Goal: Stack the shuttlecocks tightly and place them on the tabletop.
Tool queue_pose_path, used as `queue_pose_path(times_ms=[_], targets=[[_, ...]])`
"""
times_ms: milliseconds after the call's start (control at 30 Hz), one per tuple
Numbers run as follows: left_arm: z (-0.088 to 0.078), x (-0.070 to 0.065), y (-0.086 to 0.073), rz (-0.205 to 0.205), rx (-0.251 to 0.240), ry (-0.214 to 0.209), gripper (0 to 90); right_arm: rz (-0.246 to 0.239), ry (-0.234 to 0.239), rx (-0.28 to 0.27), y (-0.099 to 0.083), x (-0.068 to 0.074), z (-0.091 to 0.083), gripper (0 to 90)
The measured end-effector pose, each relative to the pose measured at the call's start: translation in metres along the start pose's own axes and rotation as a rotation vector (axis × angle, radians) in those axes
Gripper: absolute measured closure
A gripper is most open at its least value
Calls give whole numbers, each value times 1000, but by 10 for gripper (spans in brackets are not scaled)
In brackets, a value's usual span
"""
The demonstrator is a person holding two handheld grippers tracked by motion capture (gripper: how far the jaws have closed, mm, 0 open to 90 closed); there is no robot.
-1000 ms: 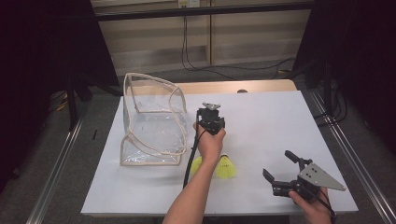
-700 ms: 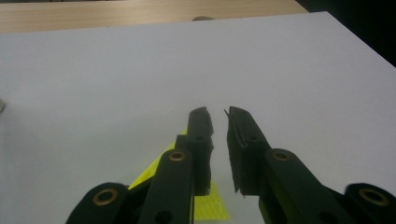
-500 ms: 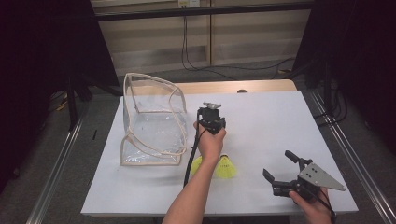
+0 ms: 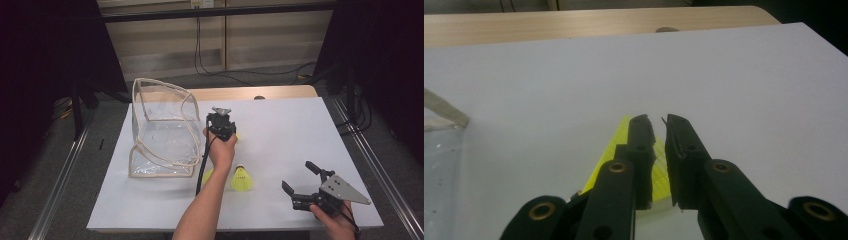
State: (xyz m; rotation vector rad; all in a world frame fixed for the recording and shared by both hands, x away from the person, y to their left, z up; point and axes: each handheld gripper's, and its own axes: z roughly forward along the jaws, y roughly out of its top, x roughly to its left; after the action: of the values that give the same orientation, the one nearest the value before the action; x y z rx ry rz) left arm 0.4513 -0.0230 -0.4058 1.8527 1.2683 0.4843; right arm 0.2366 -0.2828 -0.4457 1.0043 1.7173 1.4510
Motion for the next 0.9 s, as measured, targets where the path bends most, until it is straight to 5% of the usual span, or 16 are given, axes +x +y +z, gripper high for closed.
queue_pose_path(times_ms=[267, 567, 900], targets=[[11, 5, -2, 10, 52, -5, 828, 0, 1, -3, 0, -1, 0, 13], [4, 2, -6, 20, 75, -31, 866, -3, 3, 0, 0, 0, 0, 13], [5, 6, 4, 4, 30, -14, 894, -2, -2, -3, 0, 0, 0, 14]])
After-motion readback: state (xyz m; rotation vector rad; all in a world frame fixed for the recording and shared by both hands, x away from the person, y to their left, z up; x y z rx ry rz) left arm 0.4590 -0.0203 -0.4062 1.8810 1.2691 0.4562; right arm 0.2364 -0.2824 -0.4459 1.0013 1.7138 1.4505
